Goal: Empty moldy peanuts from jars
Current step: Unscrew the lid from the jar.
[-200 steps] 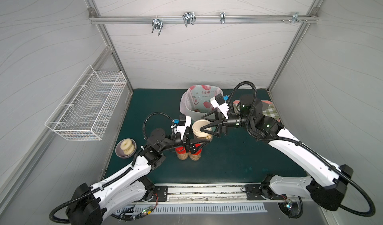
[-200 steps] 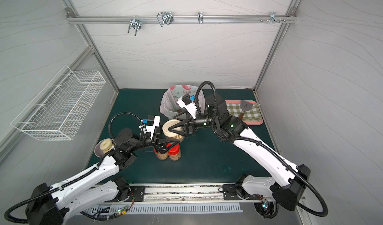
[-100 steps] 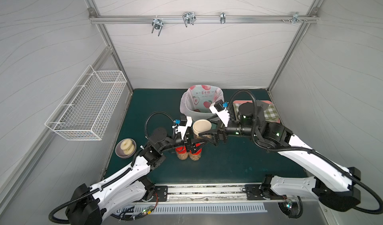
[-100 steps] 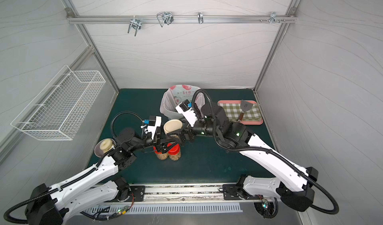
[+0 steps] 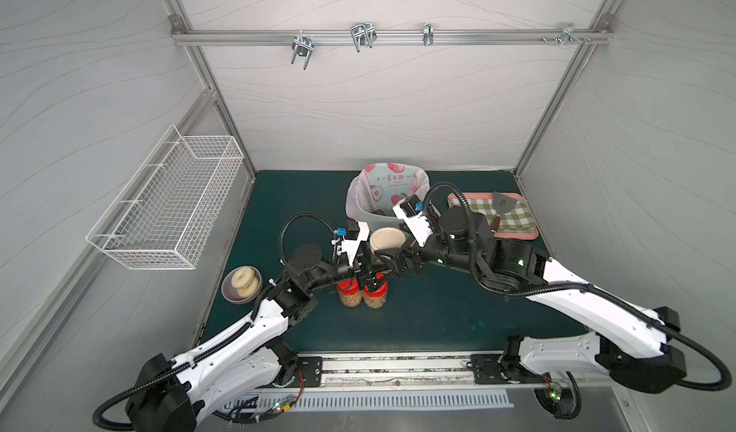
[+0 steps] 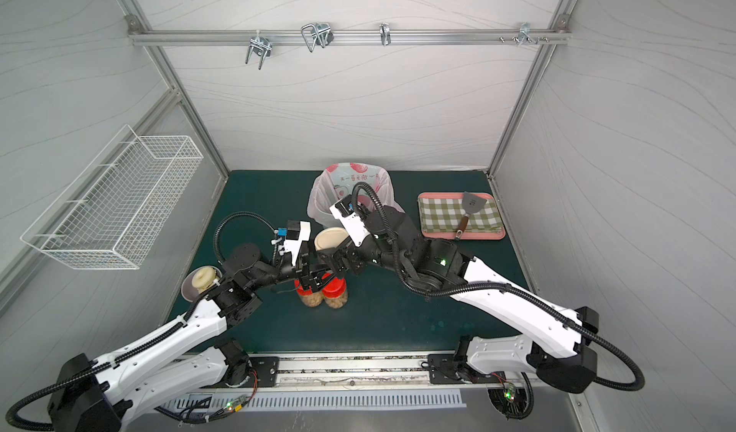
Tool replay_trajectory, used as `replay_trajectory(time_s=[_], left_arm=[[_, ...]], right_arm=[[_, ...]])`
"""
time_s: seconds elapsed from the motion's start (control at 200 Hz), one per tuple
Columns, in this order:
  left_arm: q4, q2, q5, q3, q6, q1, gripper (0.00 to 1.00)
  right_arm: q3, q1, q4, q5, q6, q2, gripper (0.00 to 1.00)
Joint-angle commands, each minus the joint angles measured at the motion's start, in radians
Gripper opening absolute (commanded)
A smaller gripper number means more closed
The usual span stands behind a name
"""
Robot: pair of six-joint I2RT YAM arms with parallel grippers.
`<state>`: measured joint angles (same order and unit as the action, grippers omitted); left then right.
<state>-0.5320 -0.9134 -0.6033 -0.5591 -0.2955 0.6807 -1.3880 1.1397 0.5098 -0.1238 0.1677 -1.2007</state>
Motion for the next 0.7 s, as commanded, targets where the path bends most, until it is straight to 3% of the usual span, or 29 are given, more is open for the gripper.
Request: replay_trajectory(time_s=[0.0, 0.325, 0.695], left_arm=[[-0.115, 0.017, -0.021, -0.054, -0.008, -0.003, 0.0], [-0.142, 0.077, -0.003, -0.032, -0.023, -0.003, 0.0], [-0.177, 0.079, -0.022, -0.027, -0.046, -0.003, 0.0]], right_arm=[[-0.008, 0.005, -0.017, -0.027, 0.0, -0.011, 0.99], [0.034, -0.013, -0.002, -0.012, -0.005, 0.03, 0.99], [0.135, -0.139, -0.019, 0.113, 0.037, 0.159, 0.99]])
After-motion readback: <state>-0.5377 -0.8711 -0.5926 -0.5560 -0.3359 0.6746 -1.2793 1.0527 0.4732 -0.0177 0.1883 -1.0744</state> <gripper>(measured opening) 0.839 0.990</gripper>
